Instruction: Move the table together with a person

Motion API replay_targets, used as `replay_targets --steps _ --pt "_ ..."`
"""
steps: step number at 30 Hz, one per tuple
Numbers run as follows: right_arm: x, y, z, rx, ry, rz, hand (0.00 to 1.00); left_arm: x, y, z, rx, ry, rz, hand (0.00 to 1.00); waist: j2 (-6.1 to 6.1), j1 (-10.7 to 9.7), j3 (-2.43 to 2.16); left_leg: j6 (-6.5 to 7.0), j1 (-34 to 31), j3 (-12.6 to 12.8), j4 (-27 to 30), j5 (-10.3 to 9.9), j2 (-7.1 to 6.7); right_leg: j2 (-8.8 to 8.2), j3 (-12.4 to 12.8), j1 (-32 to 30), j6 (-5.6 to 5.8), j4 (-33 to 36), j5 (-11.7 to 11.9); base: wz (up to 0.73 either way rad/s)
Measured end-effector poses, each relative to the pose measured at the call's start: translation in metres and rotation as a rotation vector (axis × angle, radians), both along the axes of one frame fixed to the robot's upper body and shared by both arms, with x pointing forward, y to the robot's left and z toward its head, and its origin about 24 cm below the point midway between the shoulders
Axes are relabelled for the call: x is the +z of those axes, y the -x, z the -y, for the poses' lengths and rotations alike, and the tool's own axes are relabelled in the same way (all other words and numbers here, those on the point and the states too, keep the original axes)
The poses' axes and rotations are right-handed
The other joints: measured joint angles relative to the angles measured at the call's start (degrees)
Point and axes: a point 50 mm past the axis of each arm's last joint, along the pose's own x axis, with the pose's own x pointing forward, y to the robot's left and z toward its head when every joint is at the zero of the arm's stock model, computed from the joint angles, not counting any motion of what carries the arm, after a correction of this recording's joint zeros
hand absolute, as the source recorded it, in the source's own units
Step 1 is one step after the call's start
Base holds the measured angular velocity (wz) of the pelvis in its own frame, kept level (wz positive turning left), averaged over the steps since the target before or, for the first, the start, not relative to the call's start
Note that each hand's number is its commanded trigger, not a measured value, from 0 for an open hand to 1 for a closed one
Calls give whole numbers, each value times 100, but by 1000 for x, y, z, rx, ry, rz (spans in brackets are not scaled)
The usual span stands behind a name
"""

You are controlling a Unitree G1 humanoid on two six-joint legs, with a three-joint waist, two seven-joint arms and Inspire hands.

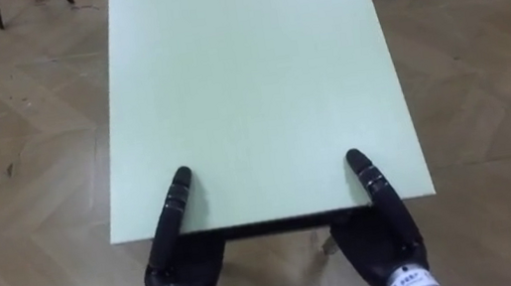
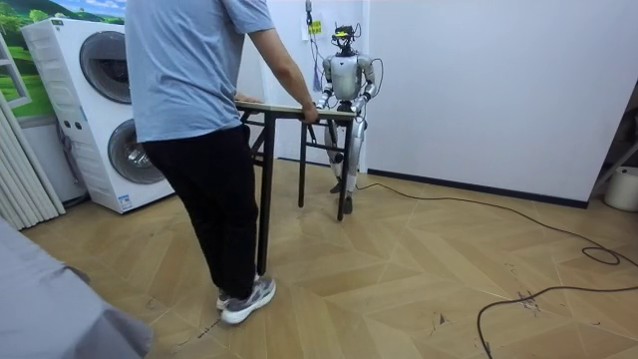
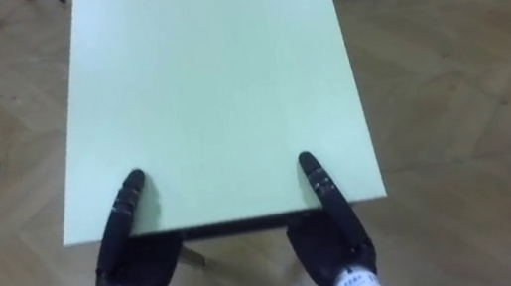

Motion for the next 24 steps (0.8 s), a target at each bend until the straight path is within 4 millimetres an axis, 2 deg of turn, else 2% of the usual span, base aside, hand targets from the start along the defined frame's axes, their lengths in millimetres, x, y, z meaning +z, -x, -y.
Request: replay_targets --steps 1,2,3,4,5,6,7,8,9,10,11,12,14,15,16,17,18,19,20,21,22,23,24 --pt "-1 1 0 -2 -5 -4 100 0 0 0 -2 -1 -2 100 15 39 -1 5 24 -11 -101 117 27 54 6 -26 -51 5 28 -9" --pt "-1 1 0 -5 -15 -10 100 0 0 0 -8 -1 -3 100 44 143 1 -54 94 -34 -359 361 84 177 20 -77 -178 -15 116 -11" --pt "-1 1 0 -5 -17 -12 100 0 0 1 -10 0 -2 100 68 196 0 -147 126 -115 -528 523 90 248 17 -128 -254 -41 181 -7" --pt "-1 1 -1 -3 -11 -10 100 1 -1 0 -9 -3 1 100 74 253 1 -606 208 -300 -1015 970 32 362 12 -229 -380 -121 330 0" --pt "-1 0 -1 -3 -8 -8 100 1 -1 -1 -4 -6 2 100 73 248 15 -984 246 -538 -1163 1201 9 288 -189 -336 -506 -163 438 -19" --pt "-3 -1 -2 7 -4 -15 100 -2 3 -2 16 1 -15 100 90 318 17 -738 247 -574 -452 665 74 230 -404 -362 -578 -153 508 -36" --pt "-3 -1 -2 14 1 -16 100 -4 6 -2 24 7 -23 100 116 367 20 -660 248 -579 25 310 117 216 -496 -358 -602 -155 528 -48" --pt "-4 -1 -2 24 14 -19 100 -6 9 -1 34 23 -37 100 197 386 25 -668 264 -608 929 -277 190 218 -679 -350 -667 -157 586 -15" --pt "-4 -1 -2 28 23 -17 100 -7 12 1 39 36 -48 100 279 329 39 -707 306 -770 1627 -655 185 220 -931 -345 -723 -143 624 0" --pt "-4 -1 -1 29 28 -16 100 -8 13 2 40 42 -52 100 316 295 43 -722 336 -872 1966 -816 189 228 -1054 -359 -747 -133 635 27" --pt "-4 -1 0 31 35 -15 100 -9 15 2 50 49 -56 100 373 203 43 -771 474 -1037 2597 -1028 220 262 -1223 -379 -805 -117 639 42" --pt "-3 -1 3 28 41 -10 100 -9 15 4 49 59 -57 100 438 104 57 -776 707 -1140 3084 -1086 268 314 -1374 -432 -853 -76 627 52" --pt "-1 -2 6 26 51 1 100 -8 15 7 40 67 -52 100 532 -100 68 -843 1141 -1250 3429 -1046 362 348 -1551 -598 -912 100 595 59" --pt "0 -3 7 23 51 7 100 -8 14 8 37 69 -49 100 605 -164 62 -927 1543 -1294 3294 -995 385 348 -1625 -770 -930 224 584 46" --pt "1 -3 7 22 52 11 100 -7 14 8 37 69 -46 100 628 -196 64 -972 1736 -1316 3143 -966 381 344 -1637 -857 -940 291 580 33" --pt "2 -5 7 25 57 19 100 -6 12 8 34 66 -38 100 682 -270 55 -1147 2128 -1403 2624 -854 369 334 -1672 -1034 -958 467 579 29" --pt "3 -7 6 26 59 25 100 -5 10 8 31 63 -31 100 675 -353 66 -1314 2422 -1407 1976 -1281 284 259 -1670 -1183 -962 677 577 34" --pt "3 -7 6 26 56 25 100 -5 10 8 32 62 -31 100 658 -417 63 -1298 2524 -1385 1695 -1378 234 219 -1634 -1227 -948 714 592 50" --pt "3 -6 6 26 55 22 100 -6 11 8 32 63 -37 100 640 -563 69 -1331 2671 -1393 1290 -1460 144 152 -1375 -1283 -914 736 670 68" --pt "2 -5 7 22 56 19 100 -6 11 7 32 62 -37 100 650 -731 69 -1359 2700 -1400 1041 -1526 99 161 -914 -1394 -893 711 793 71" --pt "2 -5 8 19 58 18 100 -6 10 8 27 59 -34 100 645 -768 70 -1337 2703 -1401 917 -1569 76 169 -687 -1461 -865 692 852 57" --pt "3 -5 10 9 52 24 100 -4 6 9 16 56 -23 100 655 -792 63 -1279 2718 -1362 512 -1796 87 208 -284 -1638 -783 668 983 45" --pt "4 -7 13 -9 44 34 100 -1 -1 12 -7 47 -5 100 658 -793 62 -1245 2712 -1331 -81 -1996 140 226 -31 -1815 -673 679 1071 45"
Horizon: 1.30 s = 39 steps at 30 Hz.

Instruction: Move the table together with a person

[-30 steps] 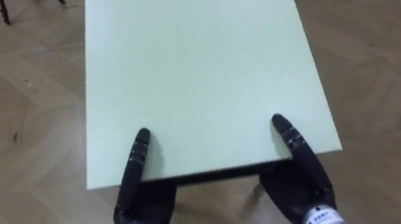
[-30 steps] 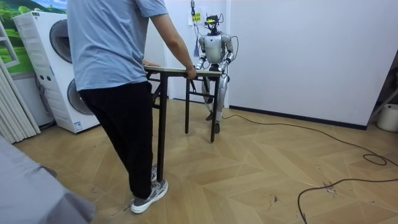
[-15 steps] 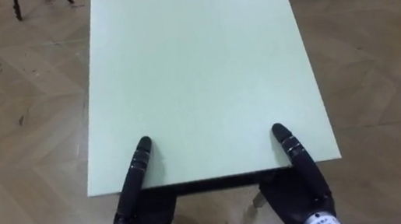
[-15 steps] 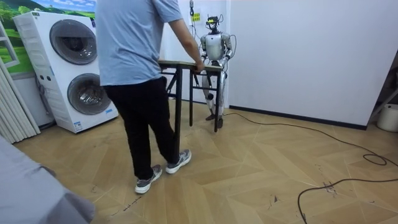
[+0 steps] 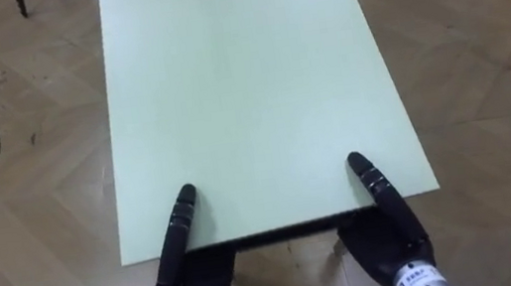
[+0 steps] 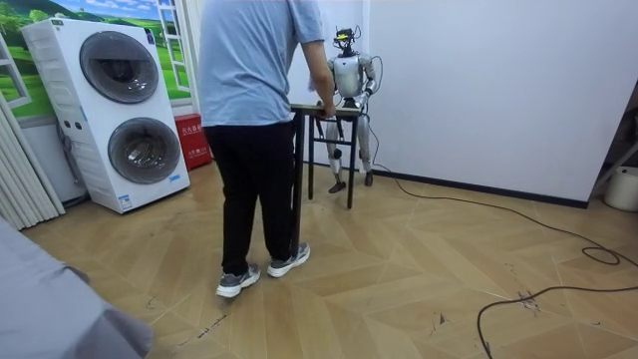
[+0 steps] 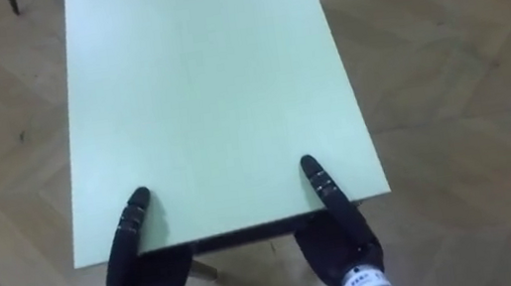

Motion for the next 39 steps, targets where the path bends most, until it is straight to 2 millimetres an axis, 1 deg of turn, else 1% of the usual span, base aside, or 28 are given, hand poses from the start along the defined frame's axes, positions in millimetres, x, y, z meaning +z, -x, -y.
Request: replay_targets --steps 1,2,3,5,6,8,10,12,14,17,18,19,20,21,22,23,24,26,27,28,29,30,31,32,33,35,37,39 --pt "0 0 2 -10 -2 3 100 1 -4 2 -13 -7 8 100 1 4 -1 -7 0 23 -299 -57 28 0 76 -86 41 26 36 41" --pt "1 -2 5 -23 -5 6 100 3 -10 6 -37 -16 19 100 3 31 -6 53 39 96 -556 -106 -31 -13 241 -262 96 135 94 14" --pt "1 -2 6 -26 -1 3 100 1 -12 6 -40 -21 16 100 -35 43 -19 125 24 153 -564 -114 -158 -76 275 -378 159 262 141 -5" --pt "-1 0 6 -14 7 -6 100 -2 -8 6 -30 -16 -2 100 -25 88 -29 201 63 127 -581 -71 -338 -166 350 -387 232 222 279 -35" --pt "-2 0 7 -15 9 -11 100 -3 -7 6 -27 -14 -6 100 -20 111 -31 226 73 146 -609 -57 -412 -223 362 -356 297 103 380 -29" --pt "-4 1 7 -14 15 -19 100 -6 -6 5 -19 -7 -22 100 -28 75 -29 261 92 215 -618 -37 -488 -313 342 -299 350 -3 495 -7" --pt "-6 2 6 -15 15 -28 100 -9 -4 4 -18 -2 -35 100 -60 71 -26 346 114 304 -620 9 -569 -371 282 -275 362 -44 590 -6" --pt "-8 3 7 -12 28 -35 100 -11 -2 5 -18 1 -48 100 -73 75 -20 484 117 369 -614 12 -683 -509 148 -284 356 -72 694 -11" --pt "-9 4 6 -13 24 -41 100 -12 -2 4 -17 0 -53 100 -111 81 -22 556 95 445 -578 22 -752 -554 150 -293 355 -130 809 -16" --pt "-9 4 4 -12 18 -42 100 -13 -1 3 -16 1 -57 100 -160 100 -9 716 42 606 -558 85 -871 -617 189 -339 359 -264 1198 -15" --pt "-9 4 5 -12 20 -42 100 -12 -2 3 -17 3 -56 100 -193 44 -16 784 -76 617 -476 117 -922 -711 179 -366 398 -338 1348 4" --pt "-9 3 6 -13 21 -42 100 -12 -3 3 -19 1 -52 100 -221 -18 -16 849 -146 641 -442 154 -962 -729 192 -398 439 -379 1449 26" --pt "-8 2 6 -11 22 -38 100 -11 -5 3 -21 -1 -46 100 -235 -84 -18 951 -279 782 -425 202 -973 -786 194 -425 529 -506 1685 36" --pt "-9 4 4 -17 9 -44 100 -10 -7 4 -31 -4 -44 100 -262 -128 -14 1080 -358 1164 -396 239 -938 -898 176 -451 585 -299 1617 49" --pt "-11 6 5 -29 4 -51 100 -10 -9 6 -43 -10 -49 100 -268 -166 -17 1097 -361 1402 -393 239 -907 -986 149 -484 632 152 1312 80" --pt "-13 12 8 -66 -5 -66 100 -10 -11 9 -71 -24 -57 100 -321 -242 -22 1151 -324 1641 -429 262 -886 -1206 161 -513 602 1269 640 80" --pt "-15 15 9 -81 -21 -78 100 -10 -10 8 -82 -44 -56 100 -402 -245 -64 1187 -301 1877 -455 282 -895 -1358 216 -470 643 2232 190 64" --pt "-15 16 8 -74 -30 -84 100 -10 -10 8 -80 -45 -56 100 -458 -128 -70 1208 -339 2175 -391 294 -899 -1466 297 -108 708 2746 -124 -12" --pt "-15 16 7 -66 -29 -84 100 -10 -9 8 -79 -41 -59 100 -469 -25 -69 1208 -358 2310 -371 294 -903 -1515 363 230 732 2650 -273 -50" --pt "-15 16 6 -60 -29 -84 100 -11 -8 7 -73 -40 -60 100 -473 29 -71 1207 -372 2332 -361 294 -906 -1547 373 430 775 2515 -375 -59" --pt "-15 16 3 -53 -41 -83 100 -10 -6 5 -63 -38 -60 100 -496 110 -68 1194 -443 2322 -289 301 -901 -1540 473 766 895 2089 -587 -48" --pt "-14 15 1 -48 -45 -78 100 -10 -5 4 -56 -40 -55 100 -554 168 -39 1150 -527 2240 -199 327 -890 -1451 512 927 998 1603 -767 -43" --pt "-13 15 0 -50 -46 -77 100 -10 -6 4 -55 -42 -55 100 -558 232 -36 1113 -555 2125 -197 349 -877 -1388 510 972 978 1427 -803 -52" --pt "-13 14 2 -46 -37 -74 100 -9 -5 3 -50 -46 -54 100 -569 378 -41 1053 -615 1832 -222 426 -862 -1227 520 1057 980 1051 -804 -55" --pt "-12 11 1 -36 -32 -69 100 -8 -6 2 -45 -46 -49 100 -605 442 -39 1023 -697 1518 -269 500 -862 -1091 498 1187 979 618 -804 -52" --pt "-9 7 0 -23 -24 -55 100 -5 -8 -2 -31 -49 -35 100 -698 425 -45 999 -878 1367 -267 585 -851 -968 474 1327 984 51 -791 -20" --pt "-9 5 0 -22 -19 -50 100 -5 -8 -2 -30 -51 -32 100 -712 413 -46 990 -962 1363 -243 627 -832 -875 468 1403 964 -305 -726 -8" --pt "-9 6 -2 -16 -16 -50 100 -4 -5 -4 -20 -51 -35 100 -711 435 -46 959 -970 1374 -241 647 -749 -776 488 1405 917 -454 -639 -17"
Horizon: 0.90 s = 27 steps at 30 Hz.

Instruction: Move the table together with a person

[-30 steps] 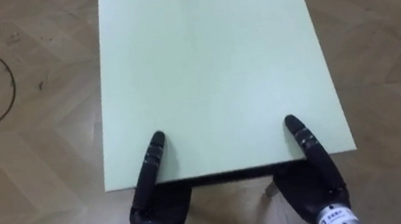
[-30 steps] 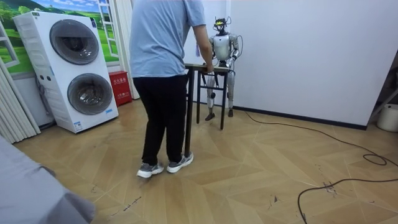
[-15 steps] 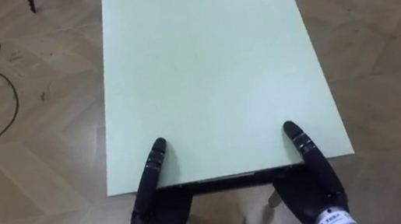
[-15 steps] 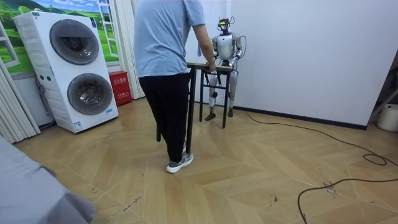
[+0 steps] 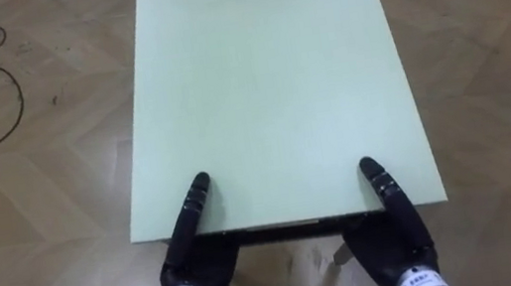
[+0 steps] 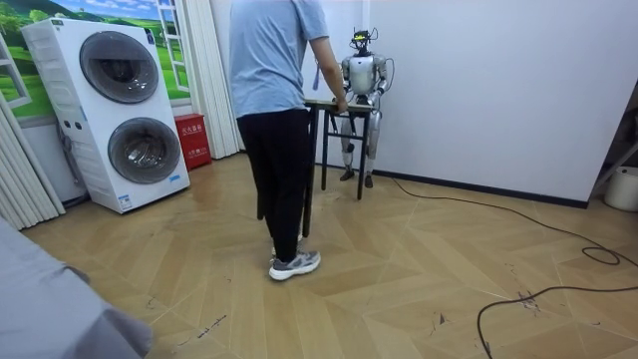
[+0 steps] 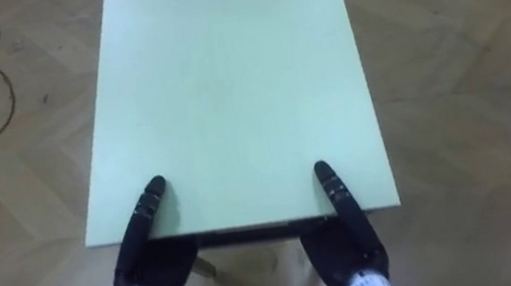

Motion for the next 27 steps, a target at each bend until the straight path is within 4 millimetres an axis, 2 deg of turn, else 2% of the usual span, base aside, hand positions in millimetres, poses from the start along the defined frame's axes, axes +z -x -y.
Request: replay_targets --steps 3,6,12,15,27 --pt "0 0 -2 -1 -1 1 100 0 1 -2 6 -2 0 100 12 81 0 -39 1 -4 -8 24 100 101 -5 81 -49 -235 110 -11" --pt "0 1 -3 0 -2 0 100 0 2 -3 9 -2 0 100 48 157 2 -63 -13 -23 -4 37 137 186 -30 133 -86 -388 196 -4" --pt "0 0 -5 0 9 9 100 1 3 -3 12 3 -1 100 123 256 -6 -99 -94 -161 22 57 200 240 -190 156 -102 -427 228 11" --pt "3 -1 -5 12 18 22 100 2 7 -4 27 15 -2 100 128 262 -9 -104 -155 -238 46 62 200 242 -297 175 -103 -474 229 15" --pt "8 -10 -5 34 58 56 100 2 9 -1 53 45 1 100 136 302 -5 -115 -172 -638 57 76 106 251 -424 412 -102 -583 228 18"
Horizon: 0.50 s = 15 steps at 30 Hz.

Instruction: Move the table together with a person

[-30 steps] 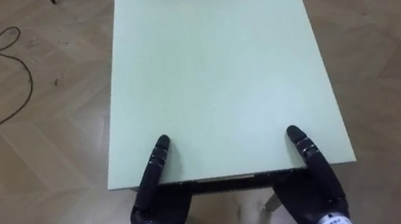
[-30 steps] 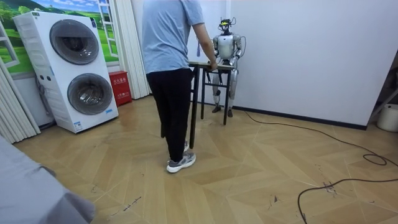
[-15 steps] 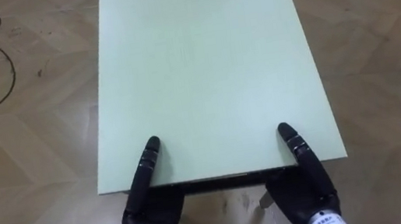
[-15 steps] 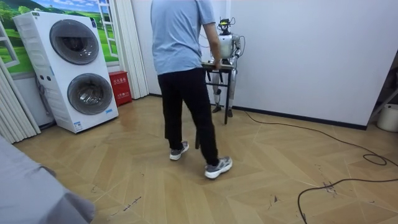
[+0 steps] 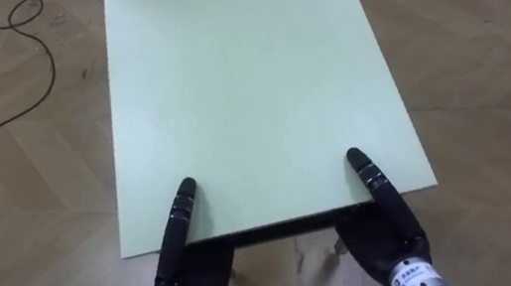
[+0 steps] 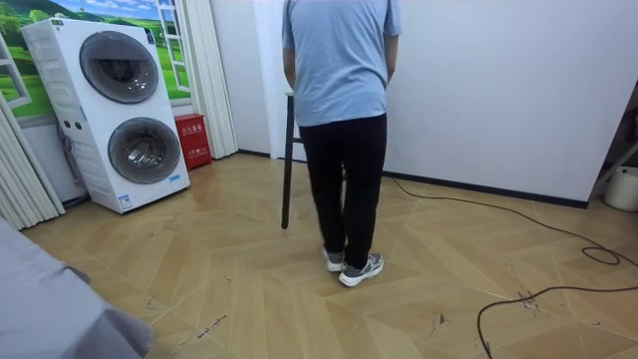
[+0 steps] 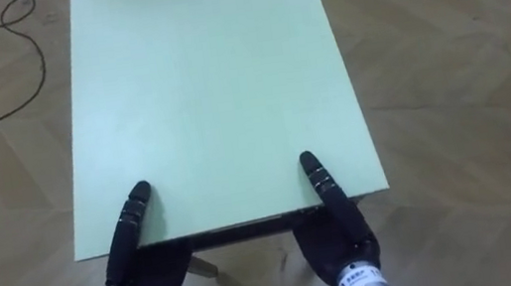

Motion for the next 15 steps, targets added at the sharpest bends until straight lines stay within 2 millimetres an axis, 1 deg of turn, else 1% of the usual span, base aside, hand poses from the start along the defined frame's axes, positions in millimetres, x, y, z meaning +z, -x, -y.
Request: replay_targets --steps 2,4,5,7,9,11,13,14,15 --pt "0 -1 1 -2 0 0 100 2 2 1 0 4 8 100 44 59 1 0 -7 -7 -9 1 -5 -8 -37 -8 0 -1 0 2" --pt "0 0 -1 4 -4 -3 100 1 3 1 3 -1 3 100 60 68 4 -12 -7 -78 -44 28 -23 -4 -53 -6 1 -1 -1 10" --pt "-1 1 -1 2 -7 -7 100 1 3 0 1 -6 5 100 61 68 3 -19 -7 -185 -89 56 -46 -2 -77 -3 1 20 -1 23" --pt "-2 2 -1 -2 -12 -12 100 1 3 0 0 -8 5 100 62 67 4 -33 -7 -270 -118 76 -69 -1 -194 26 1 11 -1 22" --pt "-3 5 0 -7 -14 -20 100 0 5 0 -7 -10 -1 100 64 30 2 -55 -6 -413 -118 90 -109 31 -230 88 0 23 -1 25" --pt "-4 6 -1 -7 -15 -21 100 0 5 -1 -10 -13 -2 100 64 -18 3 -77 -27 -506 -114 103 -102 65 -225 91 -1 61 -2 24" --pt "-4 6 0 -8 -14 -23 100 0 5 1 -15 -10 -4 100 90 -23 9 -96 -15 -606 -102 115 -78 78 -280 41 -44 265 -27 18" --pt "-4 7 0 -8 -12 -24 100 0 5 1 -16 -10 -6 100 139 -51 33 -103 -17 -837 -47 119 -7 91 -276 -105 -175 596 -131 15" --pt "-4 6 -1 -4 -11 -22 100 0 5 1 -13 -12 -5 100 156 -52 47 -143 -57 -1226 -16 132 -30 253 37 -281 -361 420 -223 13"
